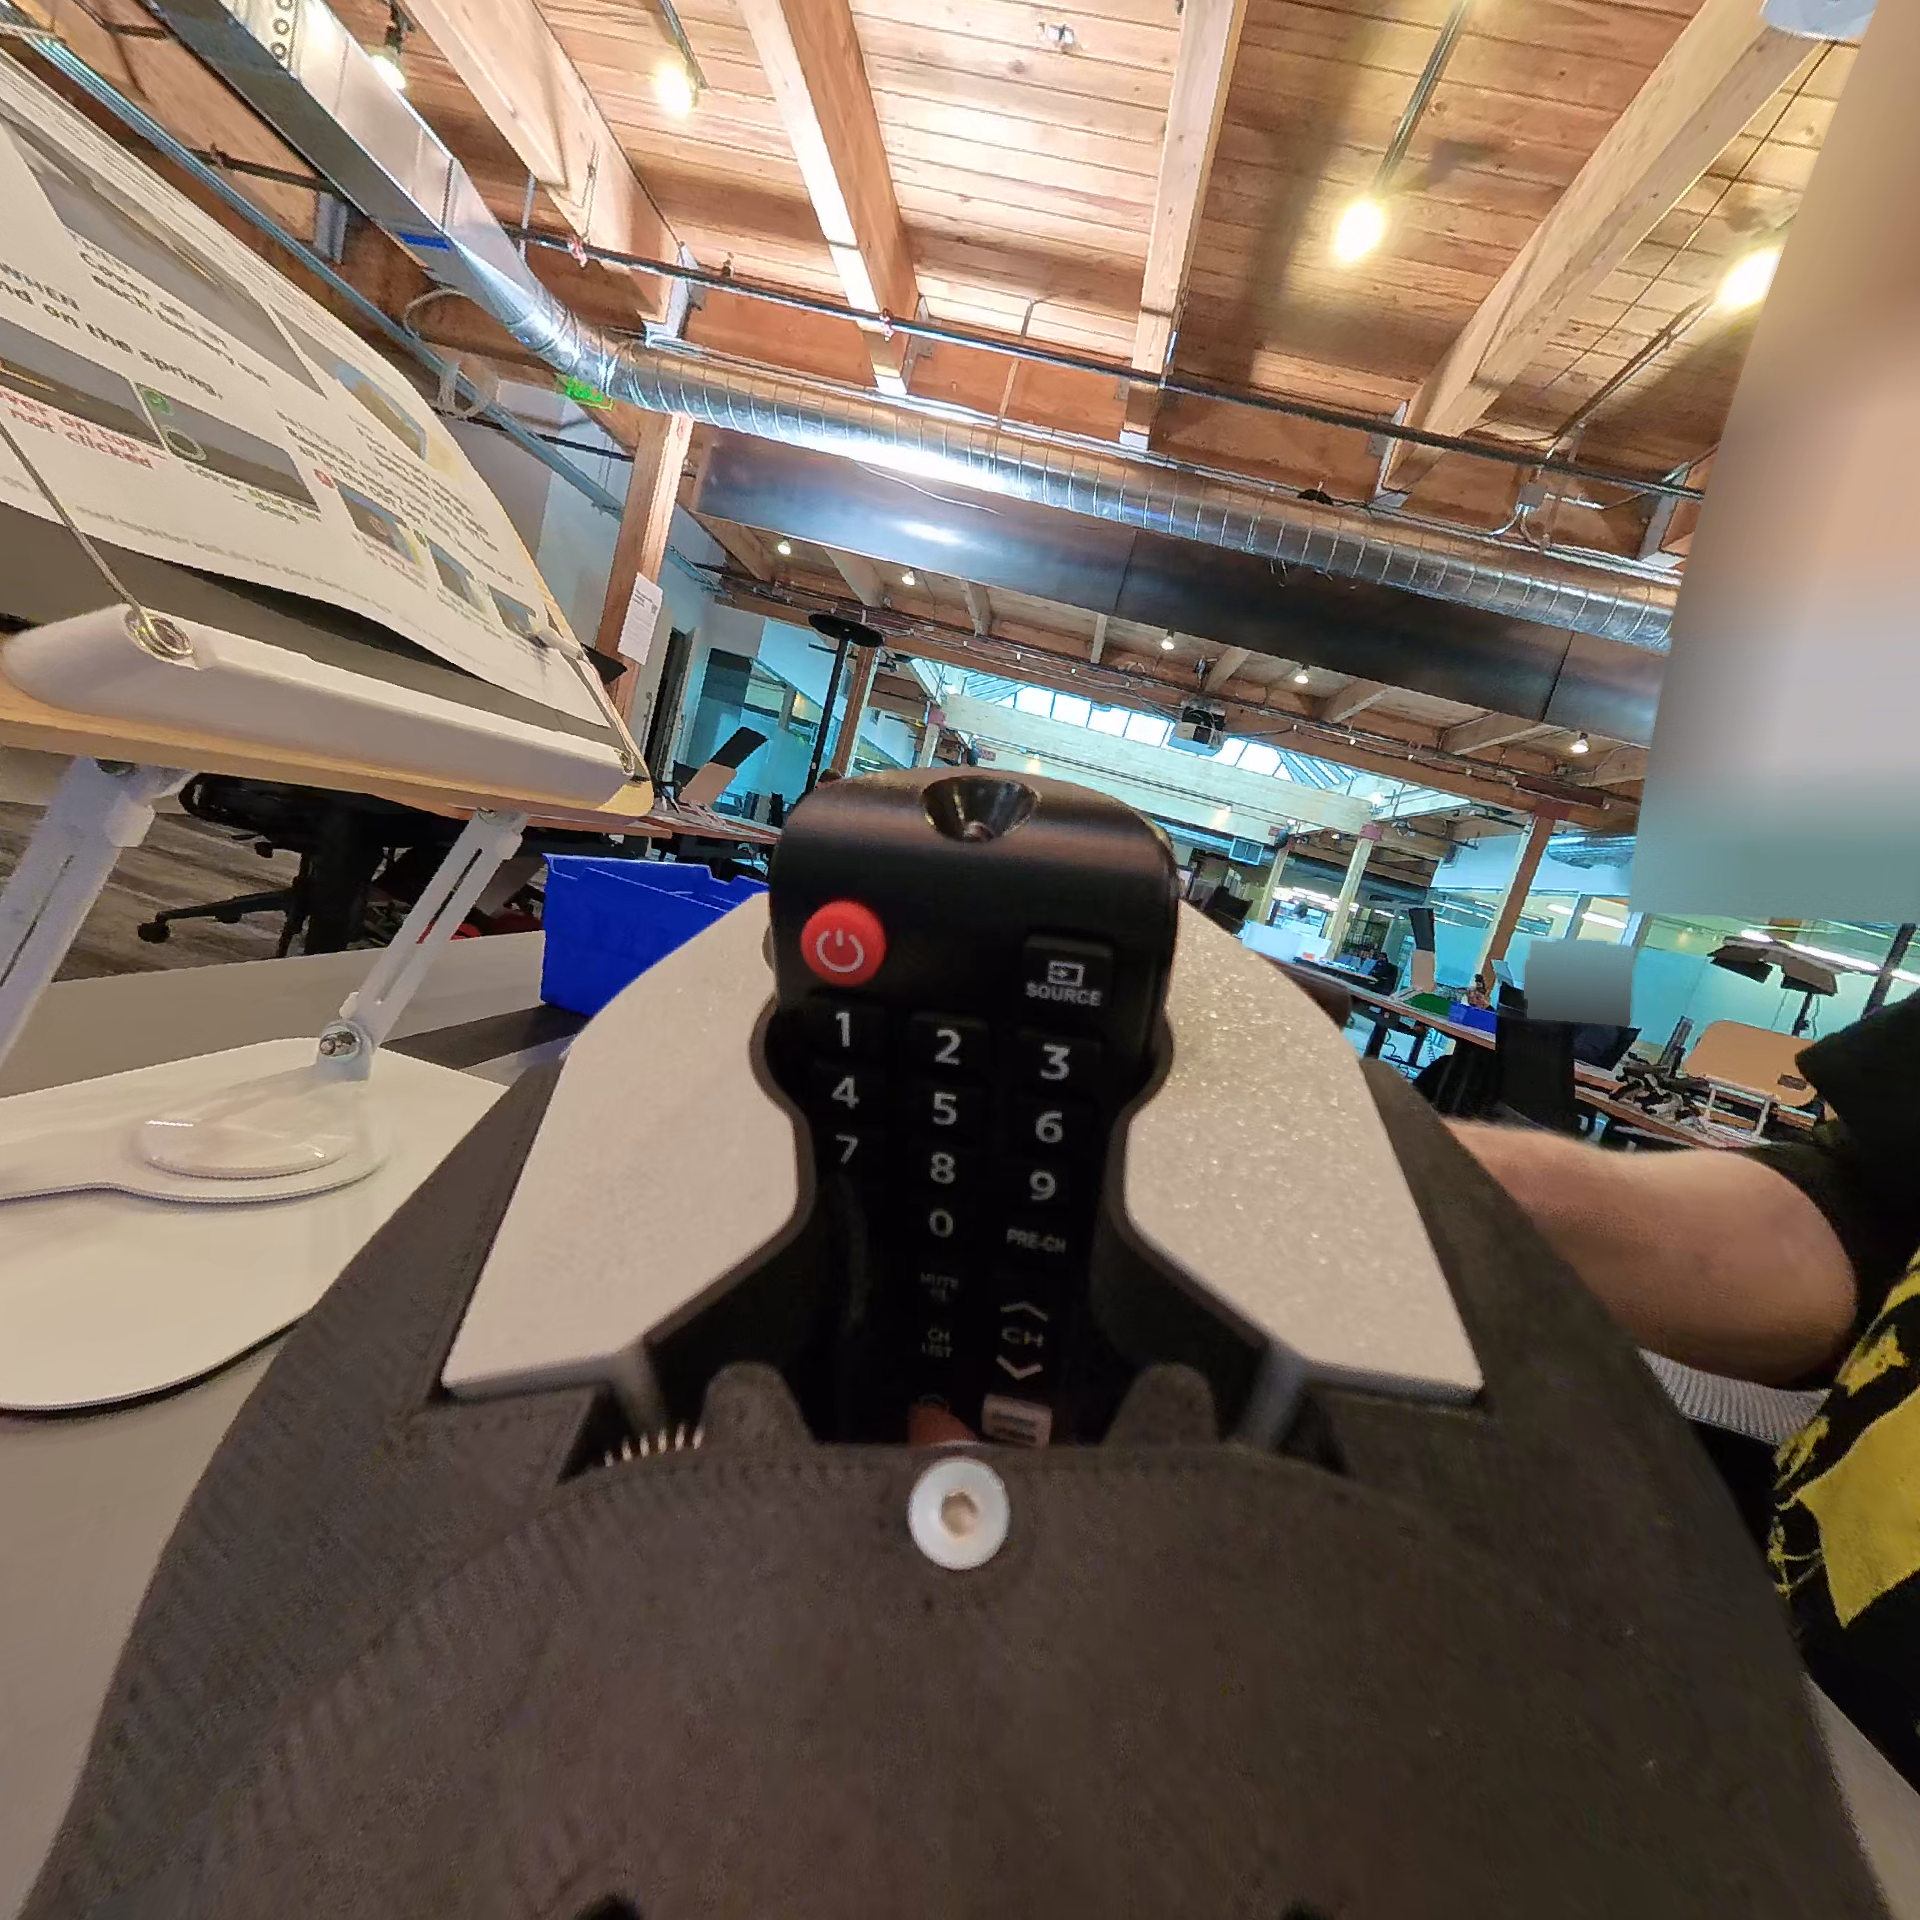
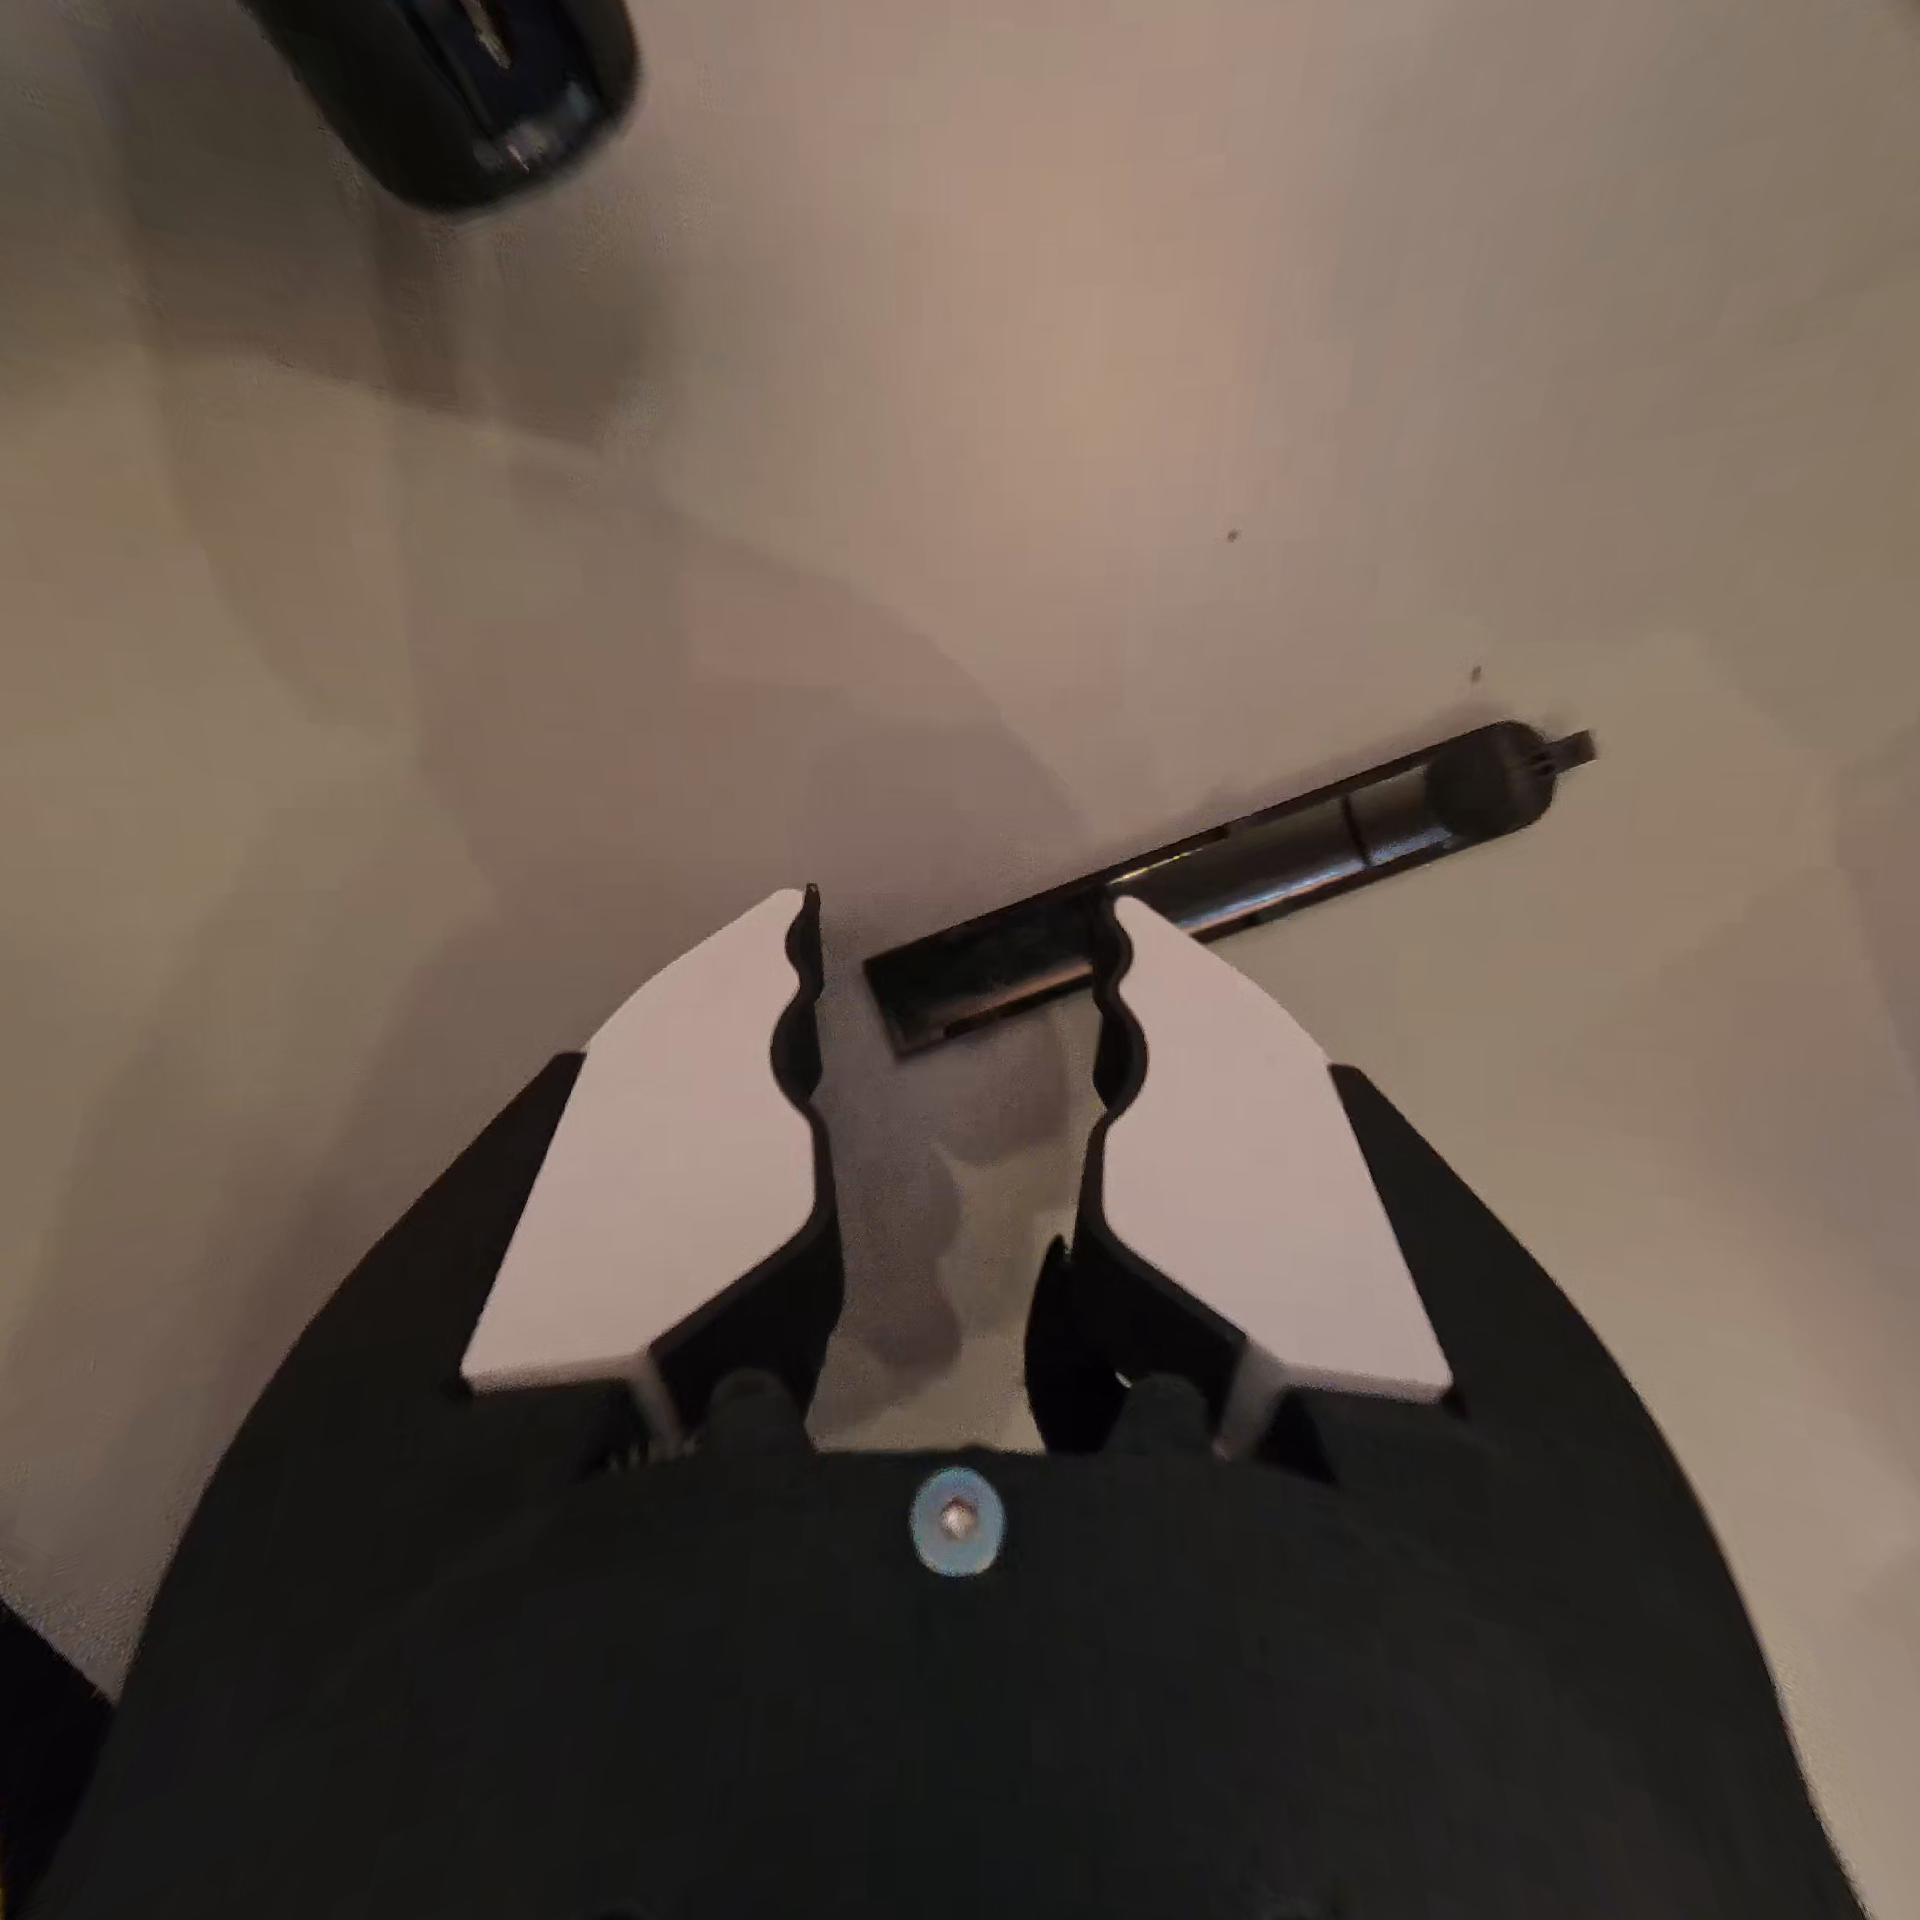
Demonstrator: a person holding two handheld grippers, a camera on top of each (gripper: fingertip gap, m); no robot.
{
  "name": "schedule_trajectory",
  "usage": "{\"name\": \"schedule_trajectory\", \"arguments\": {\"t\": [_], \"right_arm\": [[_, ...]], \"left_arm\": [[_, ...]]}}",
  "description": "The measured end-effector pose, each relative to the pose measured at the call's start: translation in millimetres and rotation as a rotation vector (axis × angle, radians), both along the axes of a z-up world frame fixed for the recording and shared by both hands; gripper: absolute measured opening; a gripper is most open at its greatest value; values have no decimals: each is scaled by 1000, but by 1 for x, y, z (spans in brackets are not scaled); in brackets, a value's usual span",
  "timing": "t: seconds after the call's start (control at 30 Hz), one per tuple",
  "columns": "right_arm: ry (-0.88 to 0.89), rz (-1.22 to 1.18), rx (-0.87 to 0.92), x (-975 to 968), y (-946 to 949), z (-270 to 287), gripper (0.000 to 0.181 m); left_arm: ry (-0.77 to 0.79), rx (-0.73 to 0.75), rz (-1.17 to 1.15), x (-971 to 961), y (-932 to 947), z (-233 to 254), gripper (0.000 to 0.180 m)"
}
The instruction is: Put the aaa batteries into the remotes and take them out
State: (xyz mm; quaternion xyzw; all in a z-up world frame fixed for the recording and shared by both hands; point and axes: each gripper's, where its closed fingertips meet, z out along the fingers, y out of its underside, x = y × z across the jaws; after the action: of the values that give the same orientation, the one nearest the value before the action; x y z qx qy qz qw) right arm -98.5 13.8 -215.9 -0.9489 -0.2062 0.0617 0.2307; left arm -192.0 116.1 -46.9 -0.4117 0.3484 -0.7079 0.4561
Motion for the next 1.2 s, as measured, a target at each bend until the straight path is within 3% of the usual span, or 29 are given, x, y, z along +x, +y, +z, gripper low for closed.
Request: {"name": "schedule_trajectory", "arguments": {"t": [0.1,0.27,0.37,0.43,0.57,0.77,1.1,1.2], "right_arm": [[-51,8,18,6,2,-3,28],[-99,136,-6,20,-17,-3,29],[-191,200,-43,37,-35,-1,45],[-145,72,-41,45,-37,5,59],[-75,-106,-29,54,-36,0,61],[-47,-90,17,45,-34,-4,21],[-104,74,73,46,-32,0,19],[-233,145,127,62,-29,11,19]], "left_arm": [[-2,2,11,-2,3,1,60],[-13,-6,16,-6,6,3,60],[-18,-7,21,-7,7,4,60],[-19,-11,24,-8,9,3,60],[-16,-15,23,-7,9,1,60],[-17,-12,24,-7,9,2,60],[-18,-9,27,-8,9,3,60],[-18,-12,33,-9,11,3,60]]}}
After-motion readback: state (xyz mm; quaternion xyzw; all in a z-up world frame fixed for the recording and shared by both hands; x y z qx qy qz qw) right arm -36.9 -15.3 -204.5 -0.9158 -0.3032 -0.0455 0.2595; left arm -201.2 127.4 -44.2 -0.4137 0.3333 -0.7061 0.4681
